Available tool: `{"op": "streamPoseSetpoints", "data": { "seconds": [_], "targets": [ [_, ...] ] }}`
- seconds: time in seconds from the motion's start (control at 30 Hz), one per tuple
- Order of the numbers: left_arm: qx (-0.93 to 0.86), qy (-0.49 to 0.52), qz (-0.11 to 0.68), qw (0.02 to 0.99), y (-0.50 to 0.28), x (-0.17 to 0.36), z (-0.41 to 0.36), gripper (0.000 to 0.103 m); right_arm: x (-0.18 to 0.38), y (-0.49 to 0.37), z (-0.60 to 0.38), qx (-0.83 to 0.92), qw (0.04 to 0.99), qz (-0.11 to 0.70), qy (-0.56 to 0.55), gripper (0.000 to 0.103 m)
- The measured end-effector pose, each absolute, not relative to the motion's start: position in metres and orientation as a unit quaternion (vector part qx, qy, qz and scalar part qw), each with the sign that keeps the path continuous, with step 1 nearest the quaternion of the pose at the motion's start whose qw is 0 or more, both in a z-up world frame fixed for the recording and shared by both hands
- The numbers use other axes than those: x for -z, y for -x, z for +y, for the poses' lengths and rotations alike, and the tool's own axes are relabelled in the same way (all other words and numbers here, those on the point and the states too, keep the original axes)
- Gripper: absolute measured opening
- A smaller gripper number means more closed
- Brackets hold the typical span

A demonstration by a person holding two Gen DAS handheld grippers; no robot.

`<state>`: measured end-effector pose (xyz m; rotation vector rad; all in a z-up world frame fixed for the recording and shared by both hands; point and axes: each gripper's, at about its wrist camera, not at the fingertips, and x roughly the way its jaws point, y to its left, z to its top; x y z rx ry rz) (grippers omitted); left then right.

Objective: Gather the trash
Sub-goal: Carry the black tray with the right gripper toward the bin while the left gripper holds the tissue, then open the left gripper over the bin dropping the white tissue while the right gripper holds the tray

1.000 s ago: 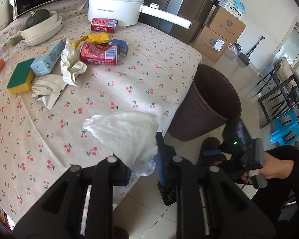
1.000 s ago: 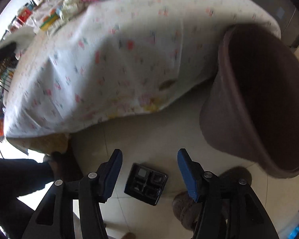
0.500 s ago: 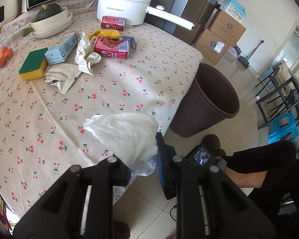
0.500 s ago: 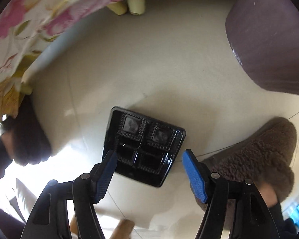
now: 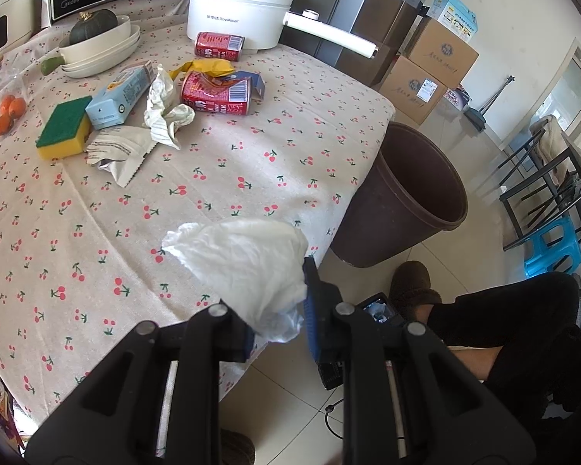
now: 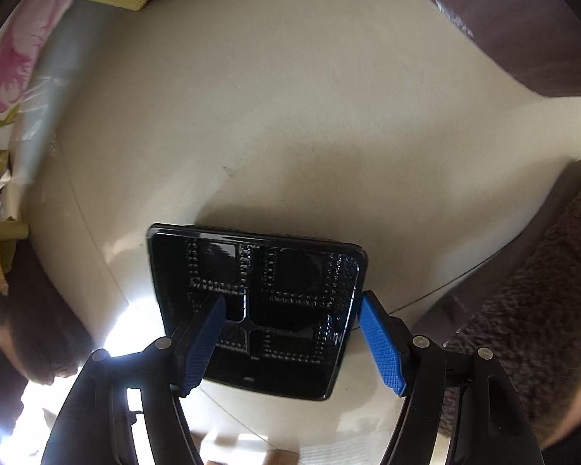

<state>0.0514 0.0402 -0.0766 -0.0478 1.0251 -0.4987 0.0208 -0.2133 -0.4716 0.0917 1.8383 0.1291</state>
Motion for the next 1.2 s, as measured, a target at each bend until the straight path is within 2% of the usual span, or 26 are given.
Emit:
{"op": "streamPoseSetpoints", "data": {
  "seconds": [0.1, 0.13, 0.23, 0.4, 0.57, 0.87, 1.03, 1.2],
  "targets": [
    [0.236, 0.022, 0.484, 0.842, -0.051, 0.076, 0.04, 0.022, 0.478, -0.02, -0.211, -0.054, 0.601, 0.797, -0.018, 0.07],
    [0.236, 0.022, 0.484, 0.842, -0.05, 0.076, 0.04, 0.022, 0.48, -0.021, -0.212, -0.056, 0.6, 0.798, -0.015, 0.062],
    [0.236, 0.023, 0.482, 0.843, -0.05, 0.074, 0.04, 0.022, 0.482, -0.023, -0.211, -0.068, 0.597, 0.8, -0.005, 0.057],
    [0.233, 0.03, 0.476, 0.848, -0.053, 0.071, 0.044, 0.022, 0.457, -0.027, -0.21, -0.073, 0.597, 0.799, 0.004, 0.056],
    [0.23, 0.035, 0.463, 0.855, -0.055, 0.062, 0.044, 0.022, 0.391, -0.048, -0.198, -0.115, 0.634, 0.764, 0.039, 0.056],
    [0.231, 0.037, 0.443, 0.865, -0.062, 0.048, 0.035, 0.022, 0.24, -0.072, -0.195, -0.178, 0.705, 0.683, 0.067, 0.056],
    [0.239, 0.035, 0.439, 0.866, -0.066, 0.044, 0.02, 0.022, 0.159, -0.083, -0.237, -0.157, 0.754, 0.636, 0.042, 0.056],
    [0.252, 0.028, 0.441, 0.861, -0.073, 0.045, -0.009, 0.022, 0.109, -0.098, -0.289, -0.103, 0.791, 0.603, -0.007, 0.057]
  ]
}}
